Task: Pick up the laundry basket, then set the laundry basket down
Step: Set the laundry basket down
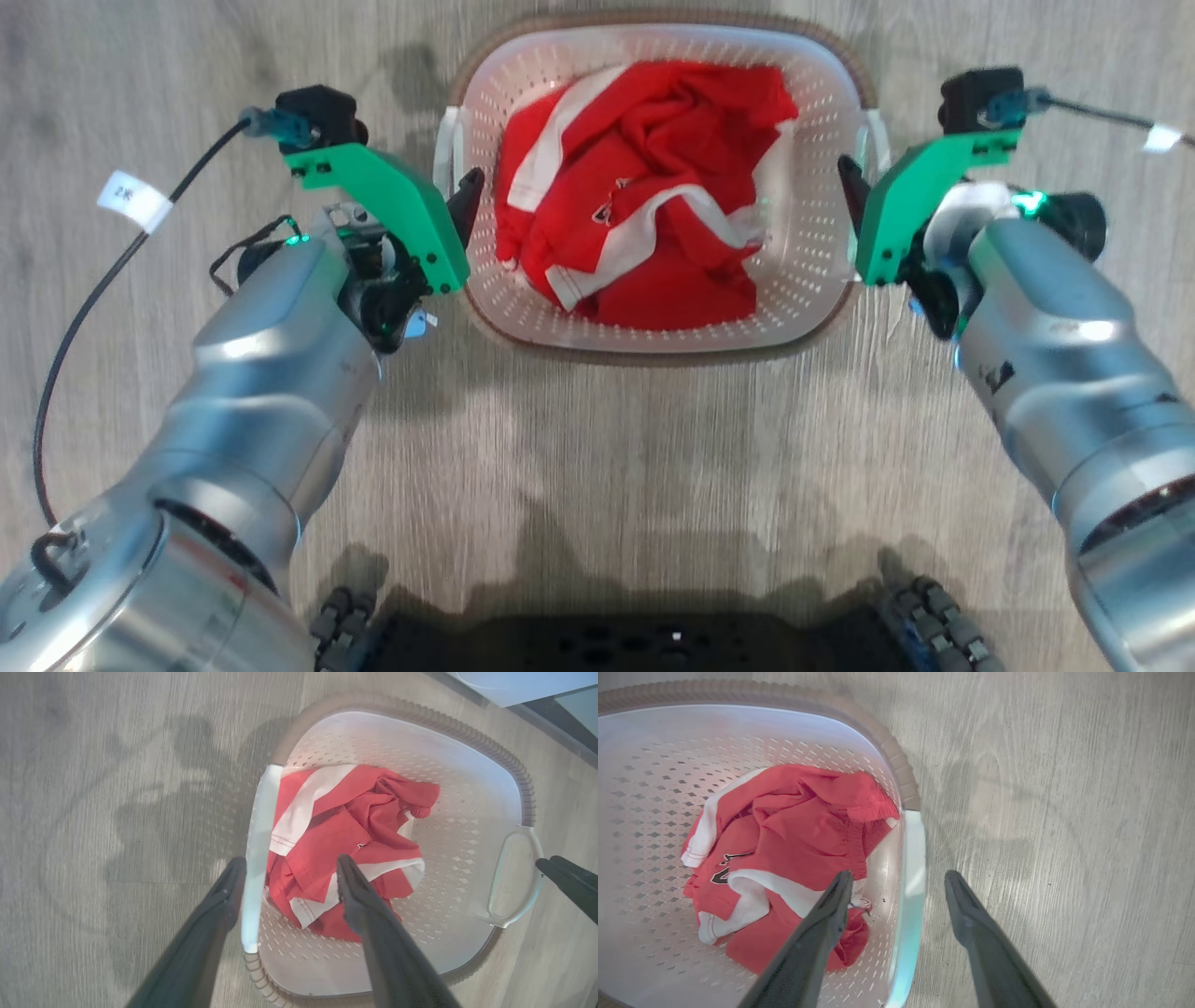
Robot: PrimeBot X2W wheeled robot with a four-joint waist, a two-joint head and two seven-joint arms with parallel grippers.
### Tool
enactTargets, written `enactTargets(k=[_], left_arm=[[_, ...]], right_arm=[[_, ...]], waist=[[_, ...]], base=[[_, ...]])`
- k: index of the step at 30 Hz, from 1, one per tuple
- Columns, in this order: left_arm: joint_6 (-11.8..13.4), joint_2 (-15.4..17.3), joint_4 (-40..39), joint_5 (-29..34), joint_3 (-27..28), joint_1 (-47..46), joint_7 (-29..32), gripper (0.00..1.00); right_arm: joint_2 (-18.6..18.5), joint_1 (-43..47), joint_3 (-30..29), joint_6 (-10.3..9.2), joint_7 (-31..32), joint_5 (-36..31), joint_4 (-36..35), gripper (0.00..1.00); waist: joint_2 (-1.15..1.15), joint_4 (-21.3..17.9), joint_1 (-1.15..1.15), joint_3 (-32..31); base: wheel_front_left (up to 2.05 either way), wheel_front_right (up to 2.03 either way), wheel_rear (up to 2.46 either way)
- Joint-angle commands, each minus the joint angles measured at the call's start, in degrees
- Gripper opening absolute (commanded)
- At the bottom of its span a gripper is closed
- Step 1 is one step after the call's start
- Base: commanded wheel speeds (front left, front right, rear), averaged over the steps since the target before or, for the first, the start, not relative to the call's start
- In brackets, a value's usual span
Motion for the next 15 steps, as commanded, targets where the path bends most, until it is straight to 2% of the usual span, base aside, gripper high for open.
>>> enactTargets(k=[1, 15], left_arm=[[-0.36, 1.58, -0.02, 0.60, -0.02, 1.02, -0.96, 1.00], [-0.36, 3.01, 1.03, 3.32, -2.11, 3.41, -12.65, 1.00]], right_arm=[[0.41, 3.69, 1.07, -0.15, -1.13, 0.40, -0.90, 1.00], [-0.57, 7.78, 3.14, -0.15, -8.34, 2.95, -4.39, 1.00]], waist=[[0.00, -0.11, 0.00, -2.25], [0.00, -0.79, 0.00, -13.12]], base=[[0.00, 0.00, 0.00], [0.00, 0.00, 0.00]])
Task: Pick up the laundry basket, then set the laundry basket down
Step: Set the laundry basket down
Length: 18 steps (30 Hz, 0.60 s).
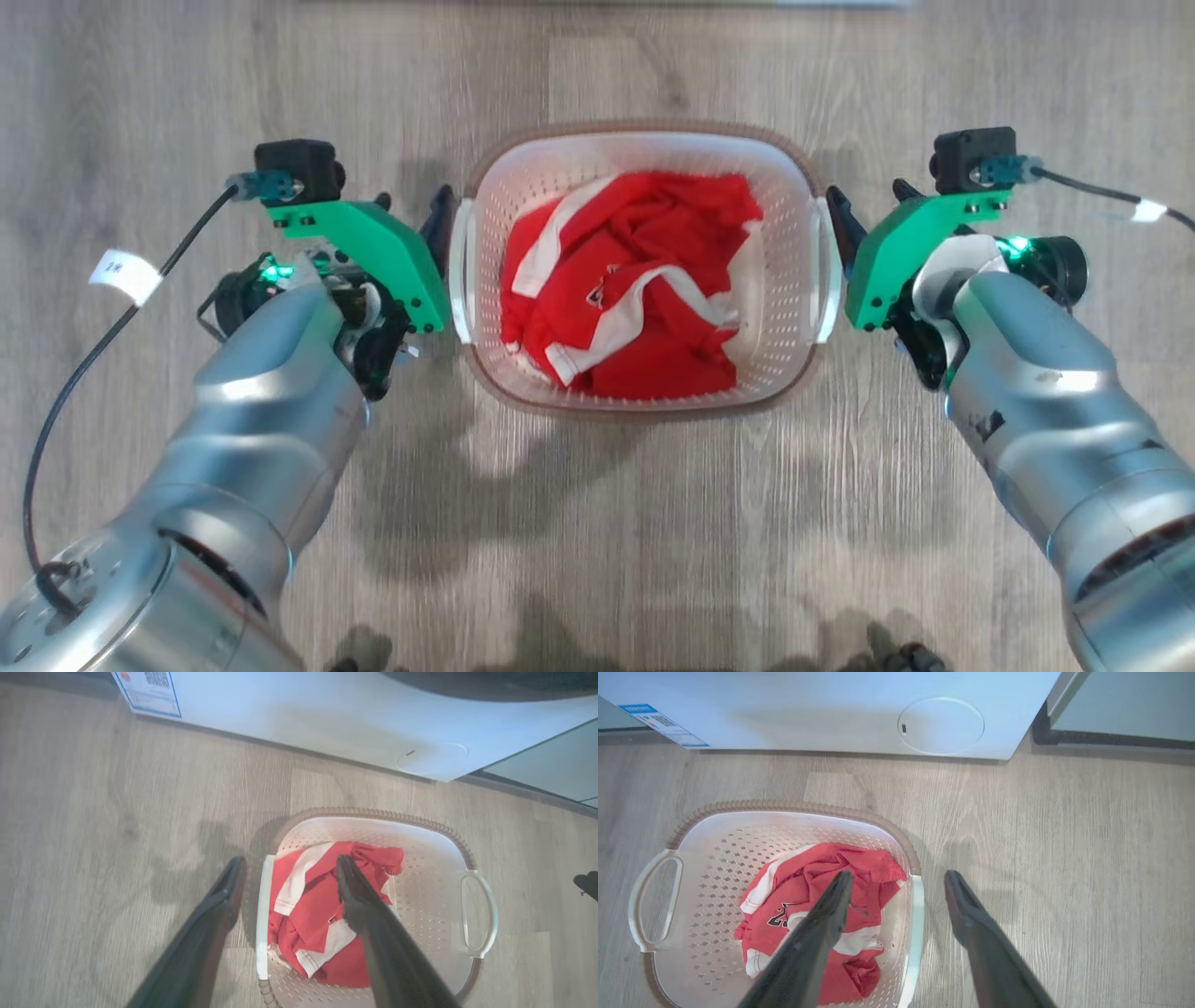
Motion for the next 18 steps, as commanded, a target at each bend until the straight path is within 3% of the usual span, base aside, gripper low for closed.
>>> enactTargets(k=[1, 12, 18], left_arm=[[-0.36, 2.15, -0.09, 0.60, 0.29, -0.15, -1.68, 1.00], [2.36, 4.19, -2.97, 4.28, 2.68, -0.78, -4.99, 1.00], [8.35, 8.53, -15.40, 12.33, 10.87, 2.89, -5.02, 1.00]], right_arm=[[-0.24, 2.44, 0.94, -0.15, -1.57, 0.41, -1.42, 1.00], [-2.18, 4.52, -0.54, -0.15, -6.67, -0.04, -6.06, 1.00], [-4.87, 7.41, -8.29, -0.15, -6.93, -5.76, -16.63, 1.00]], waist=[[-0.01, -0.13, 0.00, -2.21], [-0.01, 0.17, 0.00, -8.22], [-0.01, 0.36, 0.00, -11.29]], base=[[0.00, 0.00, 0.00], [0.00, 0.00, 0.00], [0.00, 0.00, 0.00]])
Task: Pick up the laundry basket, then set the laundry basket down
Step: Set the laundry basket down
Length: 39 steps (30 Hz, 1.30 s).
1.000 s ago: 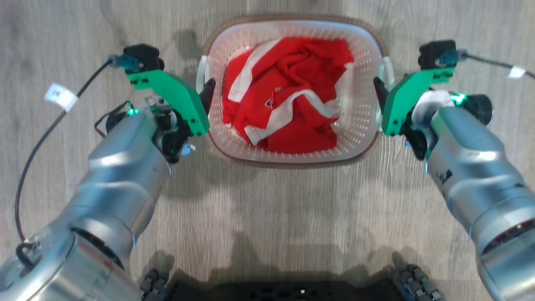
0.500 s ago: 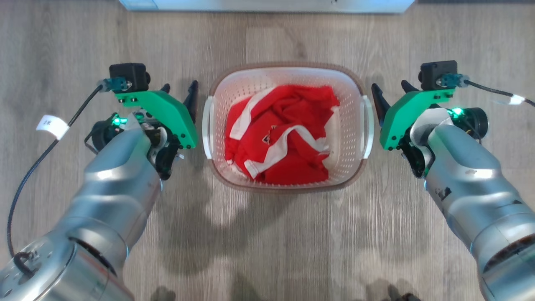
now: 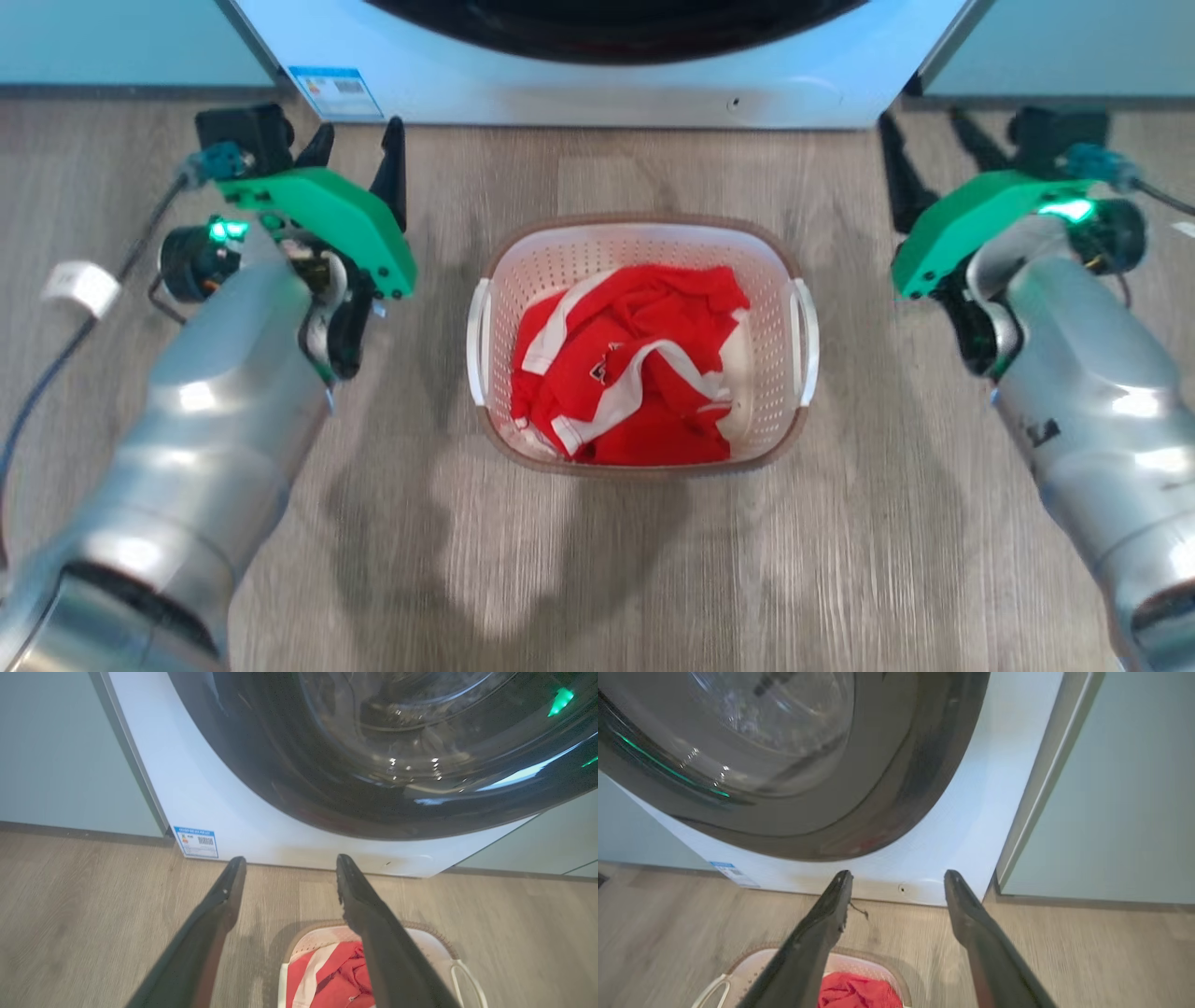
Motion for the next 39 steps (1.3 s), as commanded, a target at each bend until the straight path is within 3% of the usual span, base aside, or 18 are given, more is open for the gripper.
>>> enactTargets(k=[1, 10, 21, 31, 39], left_arm=[[0.90, 2.31, -1.92, 1.25, 1.91, 0.72, -0.52, 1.00], [9.48, 6.54, -24.79, 14.45, 12.04, 13.81, -0.53, 1.00], [17.11, 11.05, -43.50, 19.83, 13.99, 27.10, -0.08, 1.00], [21.95, 14.96, -53.77, 20.46, 13.74, 34.63, 2.53, 1.00], [23.30, 17.38, -57.75, 20.84, 13.20, 38.11, 3.80, 1.00]], right_arm=[[-0.01, 2.42, -0.45, -0.15, -0.67, -1.28, -2.20, 1.00], [3.04, 14.94, -14.16, -0.15, -0.68, -14.85, -19.56, 1.00], [6.52, 25.51, -19.69, -0.15, 0.98, -21.00, -31.24, 1.00], [7.79, 33.14, -21.65, -0.15, 4.83, -23.17, -39.17, 1.00], [8.32, 37.29, -22.36, -0.15, 7.18, -24.43, -42.94, 1.00]], waist=[[-0.01, 0.10, 0.00, -1.01], [-0.01, 0.14, 0.00, -5.58], [-0.01, -0.62, 0.00, -10.94], [-0.01, -1.16, 0.00, -13.94], [-0.01, -1.71, 0.00, -15.46]], base=[[0.00, 0.00, 0.00], [0.00, 0.00, 0.00], [0.00, 0.00, 0.00], [0.00, 0.00, 0.00], [0.00, 0.00, 0.00]])
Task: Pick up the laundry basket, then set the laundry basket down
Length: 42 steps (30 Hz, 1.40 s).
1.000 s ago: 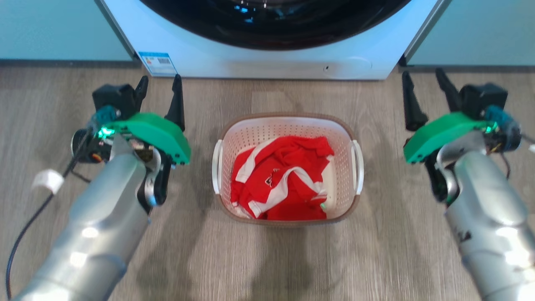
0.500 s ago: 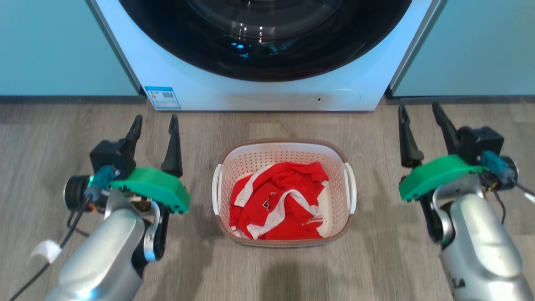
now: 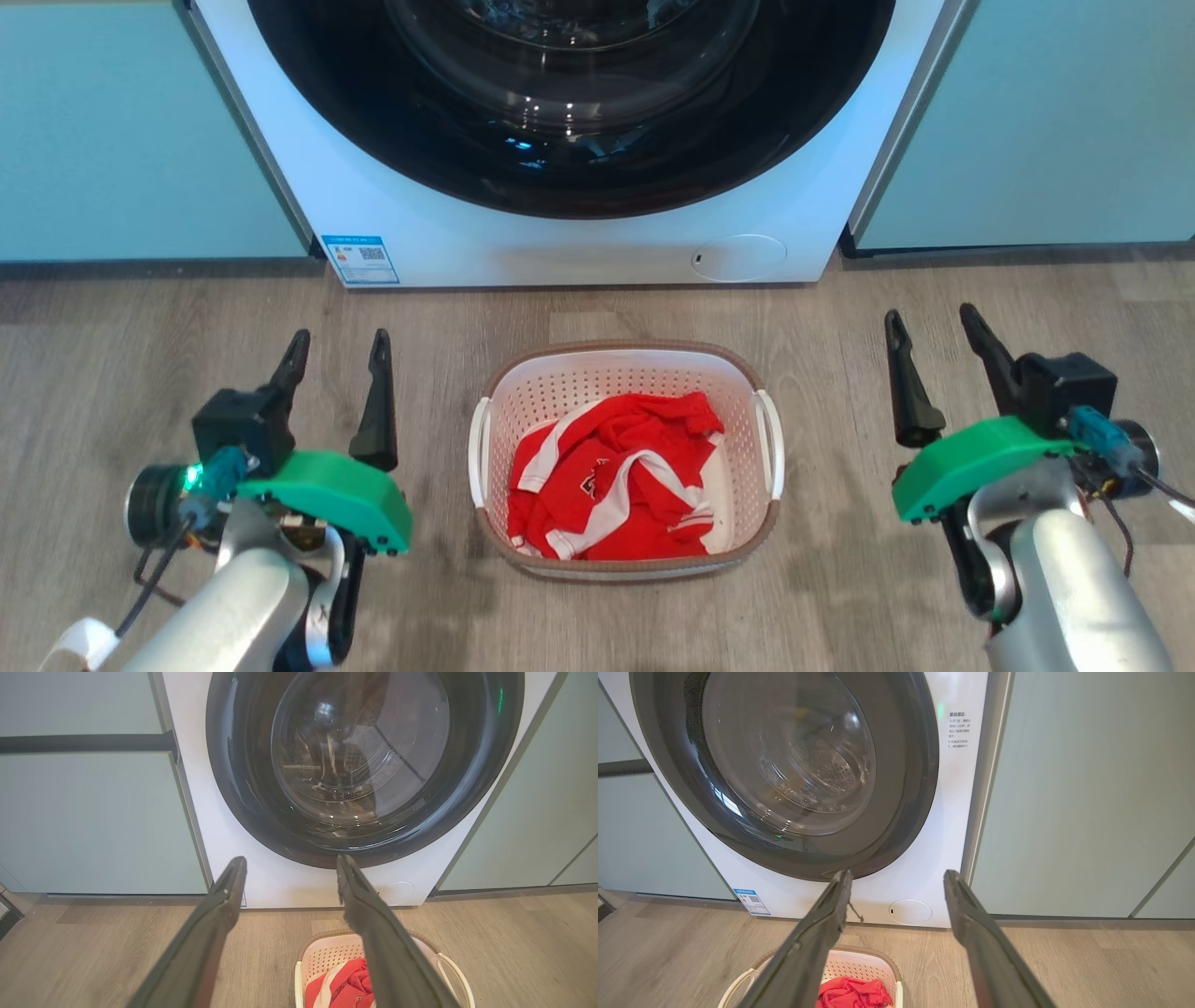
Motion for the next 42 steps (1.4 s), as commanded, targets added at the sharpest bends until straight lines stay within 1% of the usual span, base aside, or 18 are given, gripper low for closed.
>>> enactTargets(k=[1, 9, 21, 42], left_arm=[[0.62, 2.00, -2.29, 0.80, 2.35, -1.74, 0.06, 1.00], [1.49, 3.20, -4.57, 1.21, 1.30, 0.63, 0.86, 1.00], [1.95, 4.02, -4.87, 1.30, 1.05, 1.61, 0.85, 1.00], [2.33, 4.35, -4.89, 1.33, 0.59, 1.61, 0.82, 1.00]], right_arm=[[0.57, -0.59, 0.82, -0.14, 0.28, -0.65, -2.55, 1.00], [0.74, 1.82, 0.56, -0.14, 2.66, -1.41, -3.78, 1.00], [0.81, 2.49, 0.58, -0.14, 3.41, -1.43, -4.24, 1.00], [0.83, 2.79, 0.90, -0.14, 3.61, -0.95, -4.49, 1.00]], waist=[[0.00, -0.04, 0.01, -0.16], [0.00, -0.06, 0.01, -1.72], [0.00, -0.12, 0.01, -2.45], [0.00, -0.33, 0.01, -2.88]], base=[[0.00, 0.00, 0.00], [0.00, 0.00, 0.00], [0.00, 0.00, 0.00], [0.00, 0.00, 0.00]])
